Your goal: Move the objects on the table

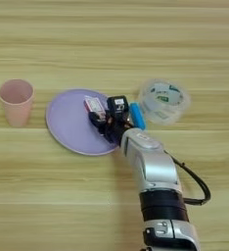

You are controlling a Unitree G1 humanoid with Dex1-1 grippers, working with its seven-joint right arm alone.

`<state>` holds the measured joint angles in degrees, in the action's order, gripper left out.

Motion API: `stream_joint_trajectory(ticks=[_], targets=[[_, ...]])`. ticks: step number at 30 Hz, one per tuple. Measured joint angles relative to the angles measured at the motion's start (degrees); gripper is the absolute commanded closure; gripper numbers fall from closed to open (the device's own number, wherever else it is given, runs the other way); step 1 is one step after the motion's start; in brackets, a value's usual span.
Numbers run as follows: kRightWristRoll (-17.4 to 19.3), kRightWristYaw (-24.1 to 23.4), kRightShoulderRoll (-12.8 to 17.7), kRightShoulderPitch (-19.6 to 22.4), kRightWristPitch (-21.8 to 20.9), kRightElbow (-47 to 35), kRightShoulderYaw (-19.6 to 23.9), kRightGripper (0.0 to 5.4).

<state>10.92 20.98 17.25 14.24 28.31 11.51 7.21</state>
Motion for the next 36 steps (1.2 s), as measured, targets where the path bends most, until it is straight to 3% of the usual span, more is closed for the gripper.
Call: stream_joint_trajectory(ticks=[10,24,36], targets=[[0.2,0.1,0.0,-0.2,0.0,-0.5,0.3,3.31],[1.4,0.7,0.6,-3.1,2.4,-11.4,1.8,3.31],[11.0,10.6,3.9,-10.0,11.9,-24.9,2.4,3.31]])
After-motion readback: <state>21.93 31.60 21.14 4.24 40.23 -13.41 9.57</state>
